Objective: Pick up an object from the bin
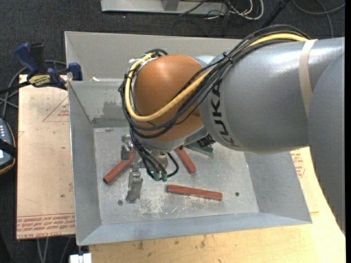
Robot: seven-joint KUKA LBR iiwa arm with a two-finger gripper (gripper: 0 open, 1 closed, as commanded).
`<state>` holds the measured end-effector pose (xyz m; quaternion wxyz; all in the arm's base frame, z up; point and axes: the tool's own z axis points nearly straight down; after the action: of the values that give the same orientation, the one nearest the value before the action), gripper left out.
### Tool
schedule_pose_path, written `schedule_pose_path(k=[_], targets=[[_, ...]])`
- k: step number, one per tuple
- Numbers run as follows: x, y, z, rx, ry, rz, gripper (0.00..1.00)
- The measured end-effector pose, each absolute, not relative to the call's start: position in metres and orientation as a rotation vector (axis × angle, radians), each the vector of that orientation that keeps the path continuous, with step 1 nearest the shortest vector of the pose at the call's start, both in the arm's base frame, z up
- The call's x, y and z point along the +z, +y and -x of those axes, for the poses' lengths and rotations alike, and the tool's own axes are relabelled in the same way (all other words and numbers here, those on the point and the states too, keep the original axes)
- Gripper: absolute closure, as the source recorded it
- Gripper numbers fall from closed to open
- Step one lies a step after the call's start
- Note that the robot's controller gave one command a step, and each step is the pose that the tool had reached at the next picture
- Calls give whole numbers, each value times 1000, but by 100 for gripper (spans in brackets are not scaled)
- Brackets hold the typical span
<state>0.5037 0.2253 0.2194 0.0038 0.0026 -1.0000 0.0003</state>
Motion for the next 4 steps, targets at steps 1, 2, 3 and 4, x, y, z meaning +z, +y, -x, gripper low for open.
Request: schedule_pose_path(k=[1, 2, 3, 4], targets=[[66, 234, -547, 0, -3102, -476, 0], [70, 234, -548, -3, -3105, -473, 100], [112, 185, -524, -1, -3138, -170, 100], [111, 186, -523, -2, -3137, -169, 0]])
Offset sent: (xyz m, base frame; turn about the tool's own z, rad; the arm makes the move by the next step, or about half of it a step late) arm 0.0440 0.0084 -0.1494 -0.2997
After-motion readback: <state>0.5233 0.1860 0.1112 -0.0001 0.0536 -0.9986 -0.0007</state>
